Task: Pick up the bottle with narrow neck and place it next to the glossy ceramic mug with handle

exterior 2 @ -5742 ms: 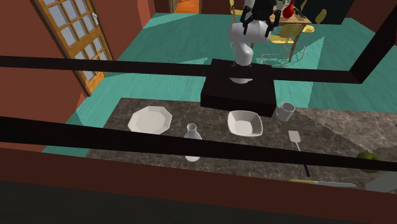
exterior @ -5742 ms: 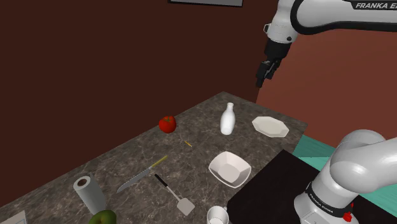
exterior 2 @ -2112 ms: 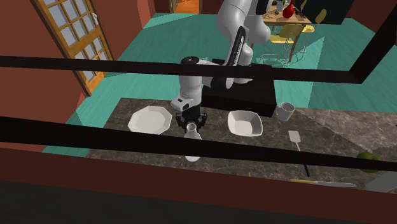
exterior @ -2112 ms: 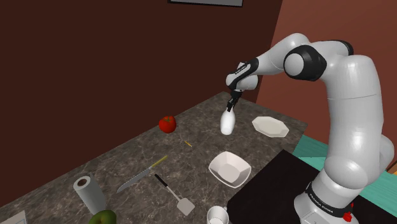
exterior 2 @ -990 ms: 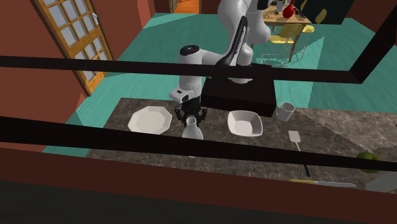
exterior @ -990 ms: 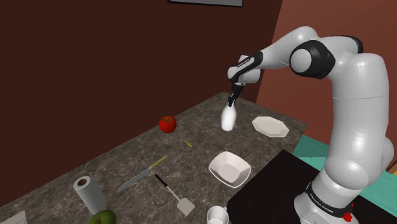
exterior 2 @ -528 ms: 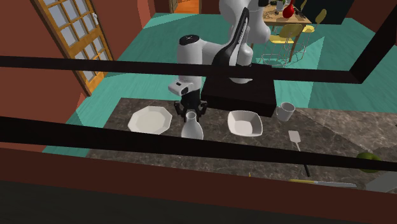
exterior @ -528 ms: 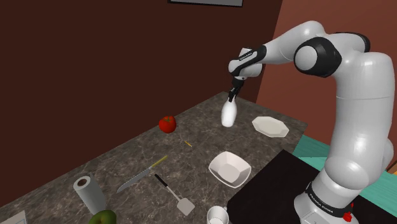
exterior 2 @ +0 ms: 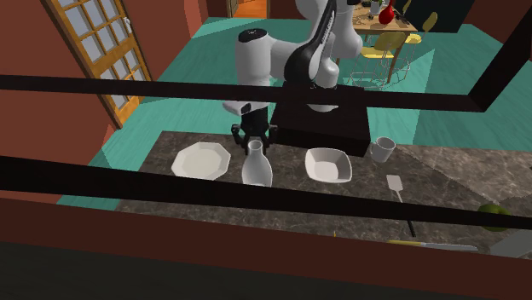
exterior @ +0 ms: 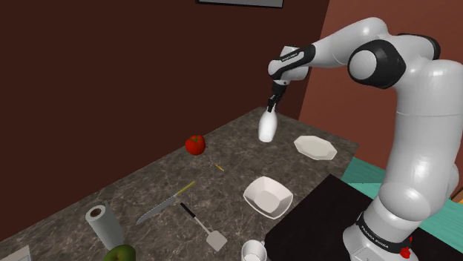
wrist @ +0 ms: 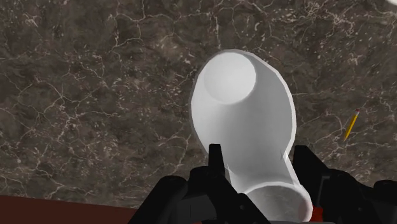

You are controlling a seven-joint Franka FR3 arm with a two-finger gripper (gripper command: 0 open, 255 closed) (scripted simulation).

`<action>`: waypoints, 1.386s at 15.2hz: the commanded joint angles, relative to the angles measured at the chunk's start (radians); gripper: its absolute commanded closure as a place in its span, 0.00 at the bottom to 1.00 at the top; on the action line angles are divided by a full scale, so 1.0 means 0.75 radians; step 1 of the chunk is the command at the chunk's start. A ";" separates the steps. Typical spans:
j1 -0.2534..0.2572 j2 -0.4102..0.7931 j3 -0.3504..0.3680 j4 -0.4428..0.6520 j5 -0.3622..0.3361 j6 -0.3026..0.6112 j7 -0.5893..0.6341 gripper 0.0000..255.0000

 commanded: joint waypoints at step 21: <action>0.003 -0.100 -0.020 0.253 -0.053 -0.348 0.056 1.00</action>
